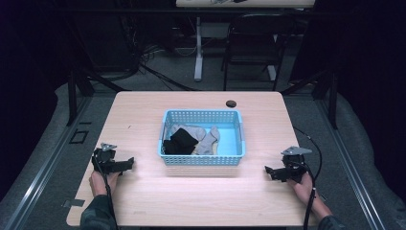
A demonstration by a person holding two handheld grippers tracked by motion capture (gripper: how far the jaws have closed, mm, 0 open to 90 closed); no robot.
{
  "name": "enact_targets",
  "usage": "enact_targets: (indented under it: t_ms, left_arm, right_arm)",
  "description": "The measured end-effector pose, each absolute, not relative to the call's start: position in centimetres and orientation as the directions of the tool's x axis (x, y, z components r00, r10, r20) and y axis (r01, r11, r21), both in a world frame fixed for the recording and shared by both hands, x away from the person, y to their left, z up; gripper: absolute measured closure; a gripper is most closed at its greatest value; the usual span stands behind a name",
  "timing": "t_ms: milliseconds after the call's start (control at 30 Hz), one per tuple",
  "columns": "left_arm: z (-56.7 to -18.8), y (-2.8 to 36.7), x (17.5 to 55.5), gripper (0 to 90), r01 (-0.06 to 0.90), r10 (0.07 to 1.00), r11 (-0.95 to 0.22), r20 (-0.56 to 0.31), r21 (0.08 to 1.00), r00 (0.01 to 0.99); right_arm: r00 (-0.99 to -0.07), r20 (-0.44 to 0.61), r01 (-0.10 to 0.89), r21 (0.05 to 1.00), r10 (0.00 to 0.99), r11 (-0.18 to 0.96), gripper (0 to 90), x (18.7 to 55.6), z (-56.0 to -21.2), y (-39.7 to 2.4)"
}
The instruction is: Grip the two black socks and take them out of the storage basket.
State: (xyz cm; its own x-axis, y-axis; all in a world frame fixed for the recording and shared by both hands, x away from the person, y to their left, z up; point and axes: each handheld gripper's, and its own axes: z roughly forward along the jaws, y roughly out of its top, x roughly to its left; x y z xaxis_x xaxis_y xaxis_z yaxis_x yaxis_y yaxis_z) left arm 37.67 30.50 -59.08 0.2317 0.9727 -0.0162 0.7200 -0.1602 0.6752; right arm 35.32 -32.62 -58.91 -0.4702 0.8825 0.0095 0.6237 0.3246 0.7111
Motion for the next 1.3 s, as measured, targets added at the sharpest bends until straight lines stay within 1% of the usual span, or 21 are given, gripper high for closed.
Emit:
enact_targets:
  t_ms: [100, 133, 200, 400, 700, 767, 833, 900, 1033, 1067, 1100, 1300]
  left_arm:
    - [-59.0, 30.5, 37.7, 0.0, 0.724, 0.973, -0.168, -0.006, 0.669, 0.232]
    - [-58.7, 30.5, 37.6, 0.0, 0.718, 0.975, -0.173, 0.014, 0.674, 0.222]
    - [-58.0, 30.7, 37.6, 0.0, 0.716, 0.975, -0.152, -0.016, 0.682, 0.223]
    - [-55.2, 30.3, 37.3, 0.0, 0.677, 0.969, -0.154, -0.024, 0.719, 0.247]
    - [-52.3, 29.6, 37.4, 0.0, 0.671, 0.96, -0.156, -0.047, 0.725, 0.275]
    - [-51.7, 29.5, 37.4, 0.0, 0.676, 0.96, -0.166, -0.039, 0.718, 0.277]
    - [-50.8, 29.6, 37.5, 0.0, 0.679, 0.957, -0.158, -0.058, 0.717, 0.285]
    - [-50.4, 29.5, 37.5, 0.0, 0.678, 0.955, -0.162, -0.059, 0.717, 0.291]
    - [-49.4, 28.7, 37.8, 0.0, 0.676, 0.949, -0.184, -0.051, 0.714, 0.312]
    - [-49.1, 28.4, 37.8, 0.0, 0.673, 0.948, -0.188, -0.047, 0.716, 0.315]
    - [-48.5, 27.7, 38.1, 0.0, 0.676, 0.94, -0.209, -0.045, 0.707, 0.339]
    - [-46.6, 25.8, 38.8, 0.1, 0.678, 0.93, -0.243, -0.032, 0.694, 0.367]
  right_arm:
    - [-0.472, 0.009, 0.624, 0.71, 0.882, 0.326, 0.0, 35.3, -58.9, -32.6]
    - [-0.476, 0.008, 0.622, 0.71, 0.88, 0.33, 0.0, 35.4, -58.9, -32.7]
    - [-0.476, 0.008, 0.623, 0.709, 0.879, 0.331, 0.0, 35.4, -58.9, -32.7]
    - [-0.477, 0.007, 0.622, 0.709, 0.879, 0.332, 0.0, 35.4, -58.9, -32.7]
    - [-0.473, 0.007, 0.623, 0.709, 0.881, 0.329, 0.0, 35.4, -58.9, -32.6]
    - [-0.472, 0.007, 0.623, 0.709, 0.881, 0.329, 0.0, 35.4, -58.9, -32.6]
    - [-0.472, 0.007, 0.624, 0.709, 0.881, 0.329, 0.0, 35.4, -58.9, -32.6]
    - [-0.472, 0.007, 0.624, 0.709, 0.881, 0.329, 0.0, 35.4, -58.9, -32.6]
    - [-0.474, 0.007, 0.624, 0.708, 0.88, 0.33, 0.0, 35.4, -58.9, -32.6]
    - [-0.475, 0.007, 0.624, 0.708, 0.88, 0.331, 0.0, 35.4, -58.9, -32.6]
    - [-0.475, 0.007, 0.624, 0.708, 0.88, 0.331, 0.0, 35.4, -58.9, -32.6]
    - [-0.474, 0.008, 0.624, 0.708, 0.88, 0.33, 0.0, 35.4, -58.9, -32.6]
